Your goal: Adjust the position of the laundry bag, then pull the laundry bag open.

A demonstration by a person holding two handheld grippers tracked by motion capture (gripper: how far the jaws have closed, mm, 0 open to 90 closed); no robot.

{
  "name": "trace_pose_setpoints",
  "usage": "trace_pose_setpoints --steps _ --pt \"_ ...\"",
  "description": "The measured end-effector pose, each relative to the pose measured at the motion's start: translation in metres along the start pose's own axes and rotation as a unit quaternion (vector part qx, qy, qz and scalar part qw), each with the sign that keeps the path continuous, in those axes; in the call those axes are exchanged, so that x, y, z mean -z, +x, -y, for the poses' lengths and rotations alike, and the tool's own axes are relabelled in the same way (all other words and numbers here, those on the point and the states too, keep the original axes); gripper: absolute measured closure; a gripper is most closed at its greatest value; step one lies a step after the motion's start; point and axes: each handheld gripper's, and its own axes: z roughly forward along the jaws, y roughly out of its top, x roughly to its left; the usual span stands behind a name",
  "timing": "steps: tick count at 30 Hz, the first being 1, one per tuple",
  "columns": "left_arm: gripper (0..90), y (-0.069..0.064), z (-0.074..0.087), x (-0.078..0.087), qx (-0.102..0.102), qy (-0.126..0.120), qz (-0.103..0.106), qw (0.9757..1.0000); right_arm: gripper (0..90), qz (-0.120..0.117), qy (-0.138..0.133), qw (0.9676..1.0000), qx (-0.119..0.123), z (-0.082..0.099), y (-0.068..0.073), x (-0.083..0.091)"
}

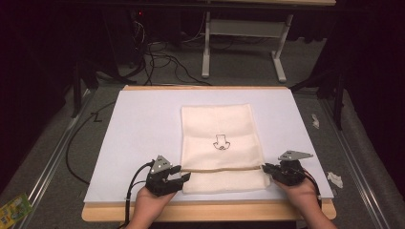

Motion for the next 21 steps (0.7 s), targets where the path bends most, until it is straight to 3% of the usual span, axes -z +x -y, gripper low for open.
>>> trace_pose_setpoints --steps 4,7,9,13,21 --pt "48.8 0.001 -0.005 -0.009 0.014 -0.014 -0.006 0.9998 83.9 0.007 -0.010 0.9999 0.004 -0.002 0.002 0.001" --pt "48.8 -0.004 -0.011 -0.027 0.001 -0.007 -0.012 0.9999 83.9 0.006 -0.016 0.9998 0.008 -0.004 0.001 0.002" --pt "48.8 -0.007 -0.014 -0.036 0.007 -0.008 0.000 0.9999 83.9 0.005 -0.016 0.9998 0.005 -0.004 0.001 0.002" --pt "48.7 -0.018 -0.020 -0.047 -0.012 -0.008 0.004 0.9999 83.8 0.003 -0.019 0.9998 0.004 -0.005 0.001 0.003" --pt "48.9 -0.042 -0.031 -0.069 -0.025 -0.017 0.028 0.9992 83.7 0.001 -0.027 0.9996 0.004 -0.006 0.000 0.002"
